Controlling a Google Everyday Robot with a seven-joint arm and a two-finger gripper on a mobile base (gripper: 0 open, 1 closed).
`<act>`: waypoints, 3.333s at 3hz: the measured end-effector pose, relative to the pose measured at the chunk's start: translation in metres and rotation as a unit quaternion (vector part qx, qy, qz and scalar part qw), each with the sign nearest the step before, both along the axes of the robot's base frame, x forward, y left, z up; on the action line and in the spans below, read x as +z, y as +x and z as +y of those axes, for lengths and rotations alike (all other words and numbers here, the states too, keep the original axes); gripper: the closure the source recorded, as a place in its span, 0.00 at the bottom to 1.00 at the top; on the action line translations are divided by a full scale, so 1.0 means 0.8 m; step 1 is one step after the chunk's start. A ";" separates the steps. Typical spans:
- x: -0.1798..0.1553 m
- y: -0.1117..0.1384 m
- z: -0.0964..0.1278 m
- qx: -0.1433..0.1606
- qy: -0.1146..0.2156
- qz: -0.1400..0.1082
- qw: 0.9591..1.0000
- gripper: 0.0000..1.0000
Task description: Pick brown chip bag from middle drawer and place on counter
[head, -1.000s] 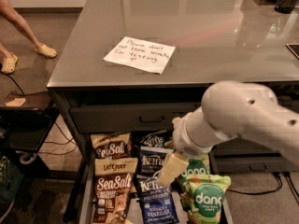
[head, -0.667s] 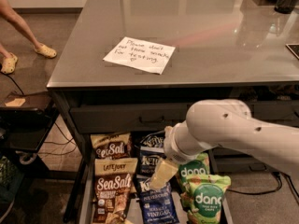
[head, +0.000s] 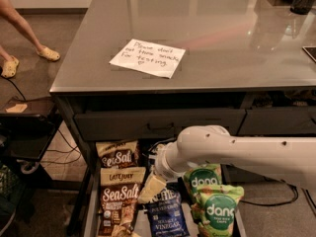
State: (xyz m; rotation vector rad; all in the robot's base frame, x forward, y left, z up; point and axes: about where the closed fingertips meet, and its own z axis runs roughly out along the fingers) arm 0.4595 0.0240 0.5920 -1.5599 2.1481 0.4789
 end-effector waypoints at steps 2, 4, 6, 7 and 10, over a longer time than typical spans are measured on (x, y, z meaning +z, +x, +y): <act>-0.020 -0.004 0.014 0.005 0.022 0.001 1.000 0.00; -0.054 -0.003 0.058 0.022 0.089 -0.022 0.995 0.00; -0.081 0.011 0.078 0.037 0.114 -0.049 0.992 0.00; -0.098 0.023 0.083 0.038 0.114 -0.047 0.992 0.00; -0.150 0.052 0.094 0.036 0.103 -0.013 0.994 0.00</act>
Offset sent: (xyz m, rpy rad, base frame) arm -0.0062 0.0254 -0.0379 0.1036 0.0050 0.0219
